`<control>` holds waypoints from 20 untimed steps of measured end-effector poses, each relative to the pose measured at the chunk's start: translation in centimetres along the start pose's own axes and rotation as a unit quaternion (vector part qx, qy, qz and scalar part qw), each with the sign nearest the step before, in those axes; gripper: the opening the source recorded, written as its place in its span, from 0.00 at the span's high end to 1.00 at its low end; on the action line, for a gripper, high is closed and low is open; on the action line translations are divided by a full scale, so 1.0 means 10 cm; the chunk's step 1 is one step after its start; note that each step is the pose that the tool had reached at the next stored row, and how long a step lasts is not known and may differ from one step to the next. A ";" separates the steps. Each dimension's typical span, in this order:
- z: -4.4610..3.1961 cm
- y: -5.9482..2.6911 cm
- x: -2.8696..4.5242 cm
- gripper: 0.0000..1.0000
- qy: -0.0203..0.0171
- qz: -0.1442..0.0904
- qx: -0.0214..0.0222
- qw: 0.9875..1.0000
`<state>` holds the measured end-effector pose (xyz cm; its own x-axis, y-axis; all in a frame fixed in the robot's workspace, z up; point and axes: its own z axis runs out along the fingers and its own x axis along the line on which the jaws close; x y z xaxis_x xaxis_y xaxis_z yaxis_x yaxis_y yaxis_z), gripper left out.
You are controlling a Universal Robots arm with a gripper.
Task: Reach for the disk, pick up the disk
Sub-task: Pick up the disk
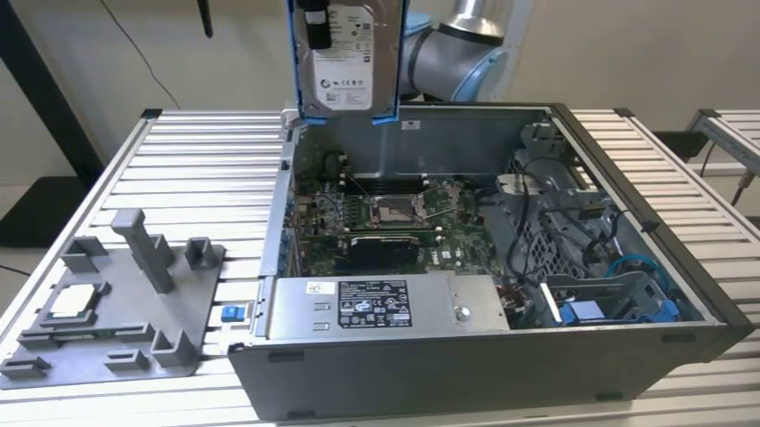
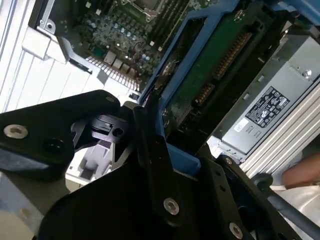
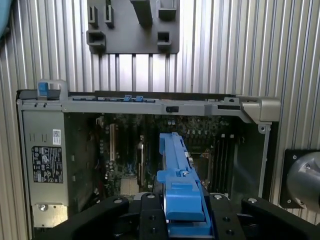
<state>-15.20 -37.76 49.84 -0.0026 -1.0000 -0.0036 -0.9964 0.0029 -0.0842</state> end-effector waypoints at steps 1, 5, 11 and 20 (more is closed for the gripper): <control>0.004 -0.045 0.000 1.00 0.000 0.000 0.000 1.000; 0.019 -0.225 -0.001 1.00 0.000 0.000 0.000 1.000; 0.042 -0.498 -0.001 1.00 0.000 0.000 0.000 1.000; 0.076 -0.907 -0.003 1.00 0.000 0.000 0.000 1.000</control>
<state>-6.10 -37.76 49.85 -0.0026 -1.0000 -0.0035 -0.9965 0.0029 -0.0836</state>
